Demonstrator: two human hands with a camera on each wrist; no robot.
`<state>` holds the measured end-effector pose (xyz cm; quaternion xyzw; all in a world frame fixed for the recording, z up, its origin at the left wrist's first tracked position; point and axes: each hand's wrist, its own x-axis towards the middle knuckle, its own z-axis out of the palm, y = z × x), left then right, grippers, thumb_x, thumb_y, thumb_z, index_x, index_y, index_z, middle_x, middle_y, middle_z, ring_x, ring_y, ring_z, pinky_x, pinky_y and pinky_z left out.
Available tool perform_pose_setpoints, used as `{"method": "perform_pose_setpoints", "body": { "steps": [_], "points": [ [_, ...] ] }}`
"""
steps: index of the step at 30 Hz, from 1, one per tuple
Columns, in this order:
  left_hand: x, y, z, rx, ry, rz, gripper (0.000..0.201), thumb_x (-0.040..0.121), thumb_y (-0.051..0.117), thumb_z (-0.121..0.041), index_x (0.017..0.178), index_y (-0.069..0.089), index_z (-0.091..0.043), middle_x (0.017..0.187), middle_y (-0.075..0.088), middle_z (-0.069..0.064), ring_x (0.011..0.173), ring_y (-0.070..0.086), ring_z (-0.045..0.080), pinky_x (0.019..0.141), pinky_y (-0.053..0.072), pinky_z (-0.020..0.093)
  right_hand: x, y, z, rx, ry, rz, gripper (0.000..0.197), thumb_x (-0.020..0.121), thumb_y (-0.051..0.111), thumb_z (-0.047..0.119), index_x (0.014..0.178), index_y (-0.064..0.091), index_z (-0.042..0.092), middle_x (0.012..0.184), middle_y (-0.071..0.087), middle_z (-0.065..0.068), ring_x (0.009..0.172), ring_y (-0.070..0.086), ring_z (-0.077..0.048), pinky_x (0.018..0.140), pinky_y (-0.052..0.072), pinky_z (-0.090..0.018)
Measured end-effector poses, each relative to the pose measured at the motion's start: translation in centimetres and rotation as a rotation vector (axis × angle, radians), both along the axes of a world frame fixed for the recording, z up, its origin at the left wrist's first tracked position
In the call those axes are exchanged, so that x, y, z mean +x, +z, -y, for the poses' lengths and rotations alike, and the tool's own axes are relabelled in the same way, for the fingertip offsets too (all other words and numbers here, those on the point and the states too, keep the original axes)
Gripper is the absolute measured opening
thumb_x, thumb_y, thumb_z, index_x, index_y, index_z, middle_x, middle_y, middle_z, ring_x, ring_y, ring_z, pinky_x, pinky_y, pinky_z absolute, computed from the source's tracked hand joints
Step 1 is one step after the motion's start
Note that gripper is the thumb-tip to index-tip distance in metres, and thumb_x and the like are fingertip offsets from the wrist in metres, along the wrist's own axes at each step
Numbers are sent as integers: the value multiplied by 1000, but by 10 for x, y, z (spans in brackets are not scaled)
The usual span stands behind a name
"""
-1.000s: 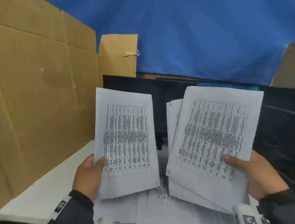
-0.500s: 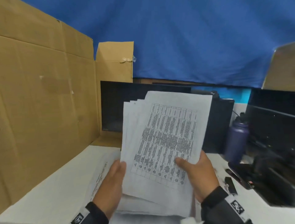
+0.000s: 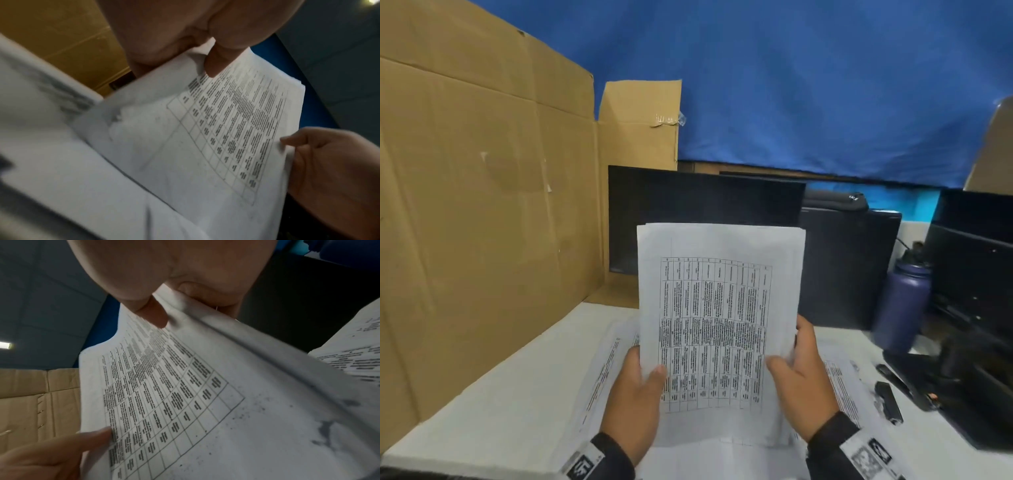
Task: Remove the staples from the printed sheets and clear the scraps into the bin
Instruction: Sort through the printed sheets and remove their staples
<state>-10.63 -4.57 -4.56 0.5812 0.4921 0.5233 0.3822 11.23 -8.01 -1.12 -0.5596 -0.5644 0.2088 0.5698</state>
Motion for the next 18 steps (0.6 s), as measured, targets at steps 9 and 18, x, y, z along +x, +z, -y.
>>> {"method": "perform_pose_setpoints", "body": {
  "steps": [9,18],
  "points": [
    [11,-9,5,-178,-32,270,33,93,53,-3,113,65,-25,96,78,-11,104,68,17,94,50,37,-6,-15,-3,3,-37,-104,35,98,41,-1,110,56,28,94,70,14,74,62,4,59,48,-8],
    [9,-21,-1,-123,1,133,33,95,58,-3,110,69,-31,100,79,-15,97,73,8,85,53,31,-5,-17,-8,-13,-11,-78,18,101,45,10,100,59,21,96,71,6,87,64,-6,73,48,-20]
  ]
}}
